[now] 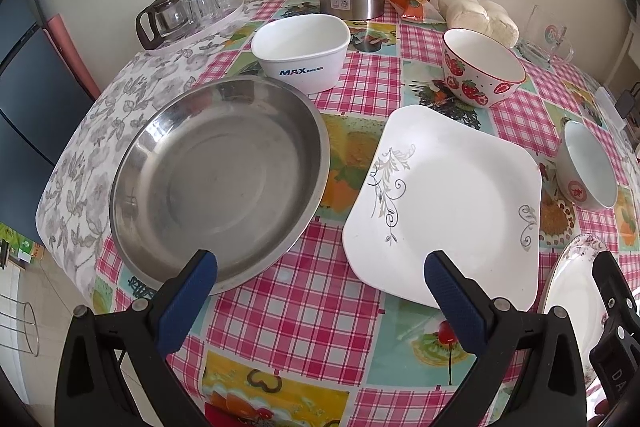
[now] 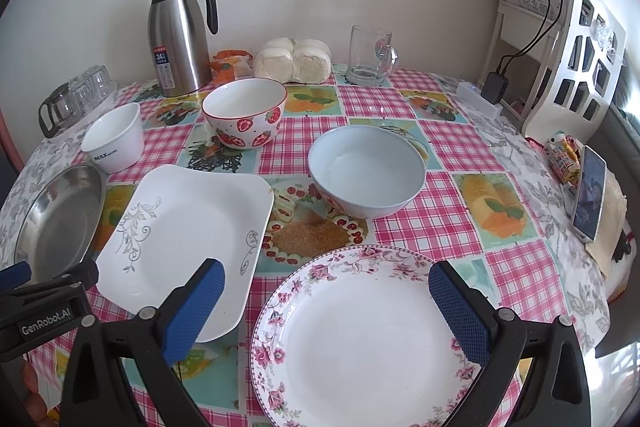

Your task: Organize plates and bowls

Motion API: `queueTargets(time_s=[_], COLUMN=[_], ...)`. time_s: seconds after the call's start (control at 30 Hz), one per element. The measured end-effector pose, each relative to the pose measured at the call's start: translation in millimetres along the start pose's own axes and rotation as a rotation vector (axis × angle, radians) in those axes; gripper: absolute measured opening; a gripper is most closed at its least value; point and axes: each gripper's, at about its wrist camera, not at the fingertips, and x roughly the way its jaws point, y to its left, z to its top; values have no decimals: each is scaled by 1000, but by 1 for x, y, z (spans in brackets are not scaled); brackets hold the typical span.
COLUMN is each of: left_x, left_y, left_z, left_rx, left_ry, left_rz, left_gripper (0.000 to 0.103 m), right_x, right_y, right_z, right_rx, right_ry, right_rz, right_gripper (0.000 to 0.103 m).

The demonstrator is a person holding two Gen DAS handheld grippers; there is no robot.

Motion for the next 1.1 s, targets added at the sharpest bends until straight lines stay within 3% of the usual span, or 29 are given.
queueTargets(time_s=[1.1], left_x=[-5], left_y=[2], left_z=[1], left_rx=[-8], left_ry=[-7], left_rz=[-7], left_gripper=[103], right_x=[-1], right_y=[0], right_z=[0], right_rx=[0], right_ry=[1], right_rz=[1], right_gripper=[103])
